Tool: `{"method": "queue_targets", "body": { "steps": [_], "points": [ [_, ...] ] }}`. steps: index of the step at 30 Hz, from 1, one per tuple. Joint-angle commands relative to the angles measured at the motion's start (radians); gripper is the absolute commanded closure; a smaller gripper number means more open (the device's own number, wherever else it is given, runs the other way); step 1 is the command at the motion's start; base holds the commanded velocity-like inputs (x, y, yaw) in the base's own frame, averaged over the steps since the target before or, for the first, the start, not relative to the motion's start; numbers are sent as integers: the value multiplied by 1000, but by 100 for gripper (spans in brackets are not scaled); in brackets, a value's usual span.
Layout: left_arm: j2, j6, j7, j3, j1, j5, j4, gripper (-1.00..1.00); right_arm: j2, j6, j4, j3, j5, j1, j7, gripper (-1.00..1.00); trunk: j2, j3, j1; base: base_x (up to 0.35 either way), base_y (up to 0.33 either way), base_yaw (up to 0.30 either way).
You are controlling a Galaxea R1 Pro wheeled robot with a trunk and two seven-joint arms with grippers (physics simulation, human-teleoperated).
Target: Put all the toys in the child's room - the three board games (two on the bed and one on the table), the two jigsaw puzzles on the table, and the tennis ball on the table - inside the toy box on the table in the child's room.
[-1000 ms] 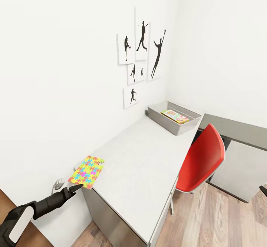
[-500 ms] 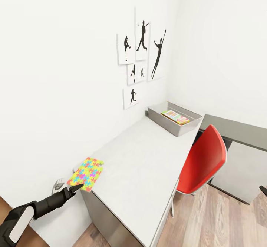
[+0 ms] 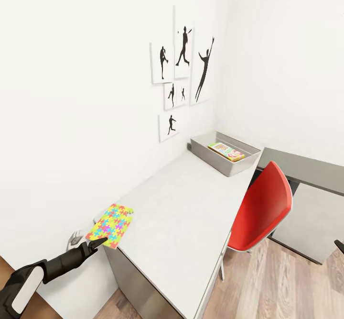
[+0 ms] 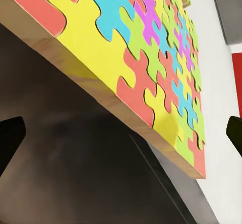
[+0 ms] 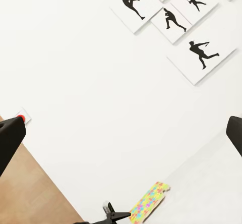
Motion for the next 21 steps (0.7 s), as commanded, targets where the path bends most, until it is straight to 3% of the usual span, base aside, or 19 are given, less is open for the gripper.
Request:
{"method": "queue_targets", "body": {
  "steps": [1,21],
  "points": [
    [0,6,-1,1,-1,4,0,-100,0,10,-1,0,-4,0,1,-100,-1,-1,0,0,0,0],
    [0,5,-1,1,-1,3,0,-100,-2,10,0,0,-4,0,1,-100,-1,-1,0,34,19,0]
  ]
}}
